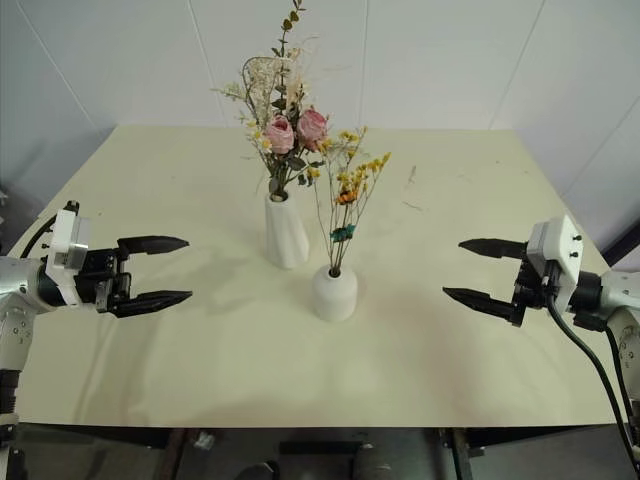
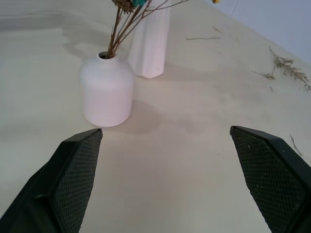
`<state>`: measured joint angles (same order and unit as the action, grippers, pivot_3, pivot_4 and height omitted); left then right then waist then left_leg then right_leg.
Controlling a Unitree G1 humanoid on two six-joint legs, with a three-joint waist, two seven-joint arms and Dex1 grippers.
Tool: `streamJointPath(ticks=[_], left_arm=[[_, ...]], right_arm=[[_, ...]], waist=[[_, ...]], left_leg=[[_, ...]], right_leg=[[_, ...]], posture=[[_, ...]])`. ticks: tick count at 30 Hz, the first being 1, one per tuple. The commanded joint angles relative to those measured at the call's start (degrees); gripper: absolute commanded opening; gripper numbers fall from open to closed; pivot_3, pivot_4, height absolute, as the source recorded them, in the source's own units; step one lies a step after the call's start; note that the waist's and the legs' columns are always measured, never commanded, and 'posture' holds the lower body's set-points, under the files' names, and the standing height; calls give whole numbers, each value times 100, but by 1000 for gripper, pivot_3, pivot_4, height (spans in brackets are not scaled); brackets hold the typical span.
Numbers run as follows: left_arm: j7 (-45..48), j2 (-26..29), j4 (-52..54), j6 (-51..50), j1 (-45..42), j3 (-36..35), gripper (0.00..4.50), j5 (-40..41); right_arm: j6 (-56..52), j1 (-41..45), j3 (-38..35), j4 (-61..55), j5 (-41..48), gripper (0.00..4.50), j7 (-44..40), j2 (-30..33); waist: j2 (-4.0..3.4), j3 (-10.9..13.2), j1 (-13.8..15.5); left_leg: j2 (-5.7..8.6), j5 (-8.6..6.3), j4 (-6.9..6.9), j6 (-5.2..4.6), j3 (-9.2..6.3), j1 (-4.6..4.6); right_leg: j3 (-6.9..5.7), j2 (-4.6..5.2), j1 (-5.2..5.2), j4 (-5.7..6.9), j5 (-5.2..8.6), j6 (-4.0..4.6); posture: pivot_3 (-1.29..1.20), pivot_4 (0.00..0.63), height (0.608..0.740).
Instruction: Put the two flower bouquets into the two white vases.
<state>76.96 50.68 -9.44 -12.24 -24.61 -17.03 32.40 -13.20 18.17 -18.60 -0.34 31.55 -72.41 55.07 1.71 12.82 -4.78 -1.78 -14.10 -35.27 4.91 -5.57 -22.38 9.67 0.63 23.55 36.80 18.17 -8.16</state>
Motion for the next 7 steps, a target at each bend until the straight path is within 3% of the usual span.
streamJointPath(ticks=[1,7], left_arm=[[-118,93,154,113,58,-313,4500,76],[-228,49,284,39,31,-291,4500,110]], right_arm=[[262,141,-147,249,-93,4448,-158,192],[463,495,101,549,-305,4448,-245,180]], waist=[[0,0,2],[0,0,3]], left_leg=[[0,0,0,0,0,-1],[1,0,0,0,0,0]], right_leg=[[0,1,-1,-2,0,0],[0,2,-1,0,0,-1]], posture=[[0,150,740],[0,150,740]])
